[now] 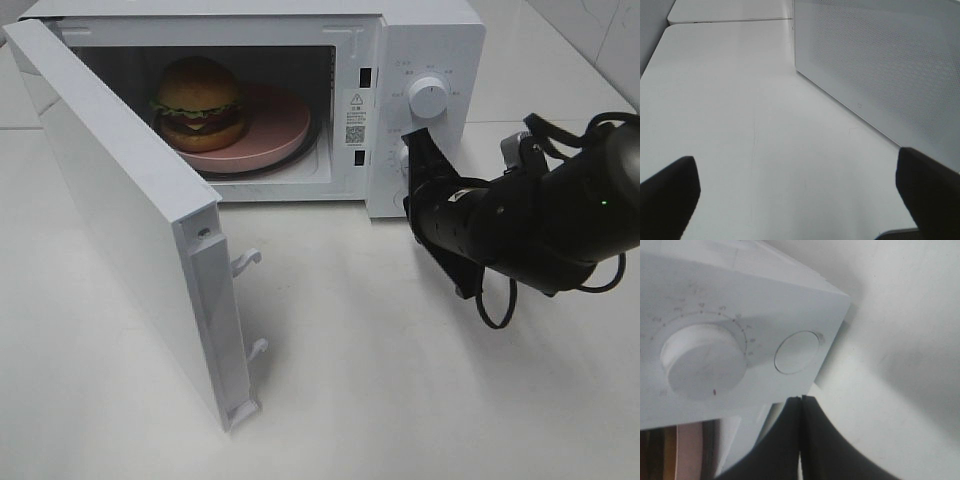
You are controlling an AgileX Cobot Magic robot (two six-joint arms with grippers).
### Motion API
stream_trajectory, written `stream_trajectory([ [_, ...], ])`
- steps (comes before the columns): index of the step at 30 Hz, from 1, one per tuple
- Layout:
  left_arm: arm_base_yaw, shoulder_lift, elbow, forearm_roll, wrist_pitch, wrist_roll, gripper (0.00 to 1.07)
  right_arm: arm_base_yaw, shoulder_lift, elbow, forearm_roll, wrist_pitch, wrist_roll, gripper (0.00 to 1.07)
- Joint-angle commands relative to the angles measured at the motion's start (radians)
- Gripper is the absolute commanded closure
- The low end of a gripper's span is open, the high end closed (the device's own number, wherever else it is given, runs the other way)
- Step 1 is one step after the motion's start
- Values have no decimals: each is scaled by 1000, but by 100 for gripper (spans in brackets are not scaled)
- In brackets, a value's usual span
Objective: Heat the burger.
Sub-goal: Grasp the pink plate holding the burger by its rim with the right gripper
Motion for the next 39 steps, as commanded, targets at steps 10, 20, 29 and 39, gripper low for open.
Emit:
stream_trajectory([
  [10, -2, -5, 3, -6, -14, 0, 7, 4, -196, 18, -89, 330, -670, 107],
  [20, -2, -5, 3, -6, -14, -1, 7, -32, -248, 16, -205, 589, -868, 107],
  [29, -2, -5, 3, -6, -14, -2, 7, -43, -268, -122, -591, 991, -890, 106],
  [39, -2, -5, 3, -6, -14, 0, 7, -43, -268, -273, -843, 1333, -1283, 106],
])
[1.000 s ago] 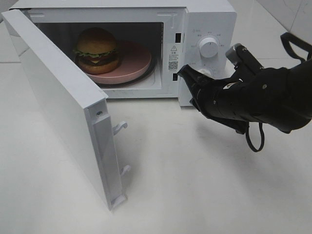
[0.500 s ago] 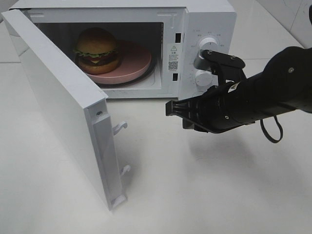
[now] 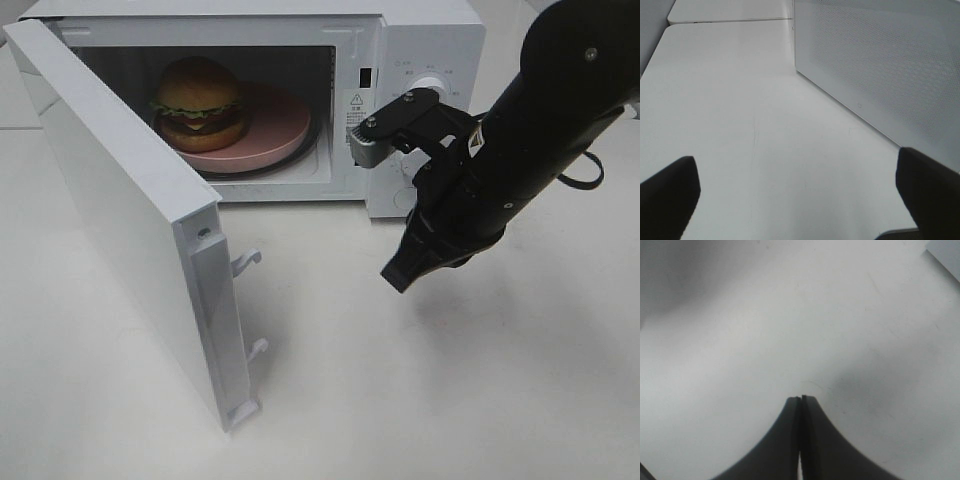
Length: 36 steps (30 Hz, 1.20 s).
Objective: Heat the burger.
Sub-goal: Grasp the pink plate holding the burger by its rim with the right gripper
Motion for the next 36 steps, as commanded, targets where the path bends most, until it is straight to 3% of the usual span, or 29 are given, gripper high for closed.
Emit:
stream_trajectory([
  [1, -2, -5, 3, -6, -14, 0, 7, -6, -7, -28, -44, 83, -155, 106],
  [3, -2, -5, 3, -6, -14, 0, 7, -6, -7, -37, -55, 103, -224, 106],
  [6, -2, -5, 3, -6, -14, 0, 7, -6, -7, -64, -59, 127, -541, 106],
  [8, -2, -5, 3, -6, -14, 0, 7, -6, -7, -67, -59, 125, -598, 106],
  [12, -2, -5, 3, -6, -14, 0, 7, -6, -7, -85, -85, 100, -947, 105],
  [18, -2, -5, 3, -6, -14, 0, 7, -6, -7, -86, -90, 9, -1096, 101],
  [20, -2, -5, 3, -6, -14, 0, 7, -3, -7, -86, -120, -86, -1110, 92],
  [21, -2, -5, 3, -6, -14, 0, 7, -3, -7, -86, -131, -132, -1102, 82],
  [23, -2, -5, 3, -6, -14, 0, 7, -3, -7, -86, -143, -150, -1098, 76],
  [24, -2, -5, 3, -6, -14, 0, 7, -3, -6, -86, -163, -175, -1083, 60],
  [25, -2, -5, 3, -6, -14, 0, 7, -3, -6, -86, -163, -175, -1083, 60],
  [26, -2, -5, 3, -6, -14, 0, 7, -3, -3, -86, -163, -187, -1076, 51],
  [27, -2, -5, 3, -6, -14, 0, 7, -3, 2, -86, -162, -216, -1039, 36],
  [28, -2, -5, 3, -6, -14, 0, 7, -3, 2, -86, -162, -216, -1039, 36],
  [29, -2, -5, 3, -6, -14, 0, 7, -3, 11, -90, -162, -254, -990, 22],
  [30, -2, -5, 3, -6, -14, 0, 7, -3, 14, -94, -162, -269, -961, 17],
  [32, -2, -5, 3, -6, -14, 0, 7, 11, 29, -113, -176, -276, -909, 10],
  [36, -2, -5, 3, -6, -14, 0, 7, 30, 57, -147, -241, -271, -861, 10],
])
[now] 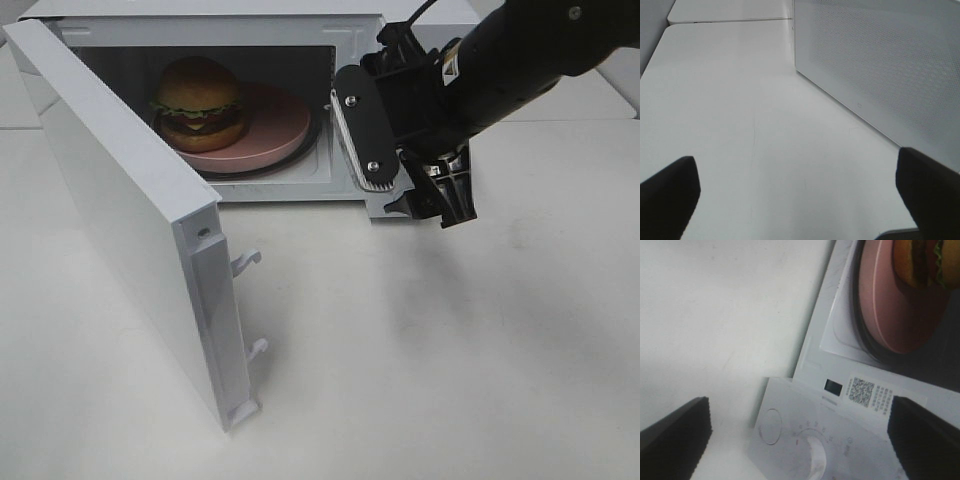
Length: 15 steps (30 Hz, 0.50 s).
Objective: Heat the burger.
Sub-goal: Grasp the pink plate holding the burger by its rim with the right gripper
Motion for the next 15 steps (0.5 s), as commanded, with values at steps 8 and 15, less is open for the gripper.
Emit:
stream_trajectory([
  [8, -2, -5, 3, -6, -14, -1, 7, 84, 101, -109, -106, -8, 89, 13],
  [15, -2, -5, 3, -6, -14, 0, 7, 104, 172, -163, -107, -24, 77, 15],
])
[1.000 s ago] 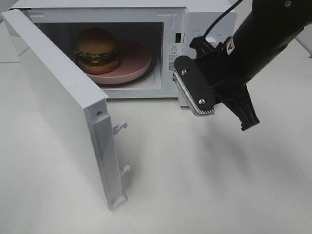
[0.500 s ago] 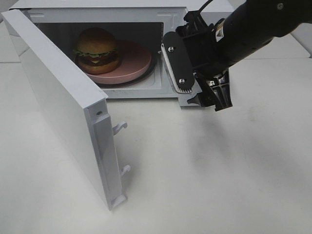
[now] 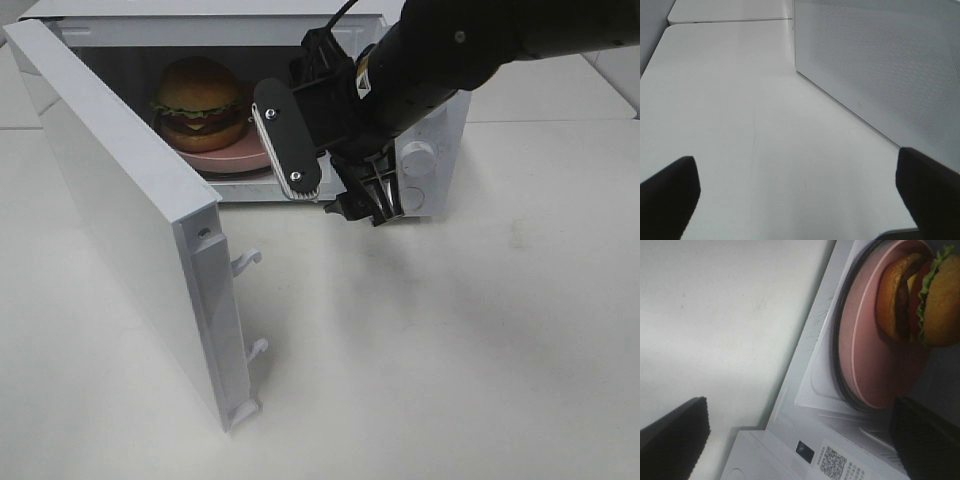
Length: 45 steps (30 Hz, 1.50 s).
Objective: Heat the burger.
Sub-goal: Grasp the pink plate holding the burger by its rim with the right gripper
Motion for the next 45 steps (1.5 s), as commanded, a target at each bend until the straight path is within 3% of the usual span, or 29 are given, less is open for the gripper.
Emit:
stream_trajectory([
  [1, -2, -5, 3, -6, -14, 0, 7, 2, 44, -37, -14, -20, -4, 15],
  [45, -2, -5, 3, -6, -14, -1, 7, -25, 509, -564, -27, 39, 94, 25],
])
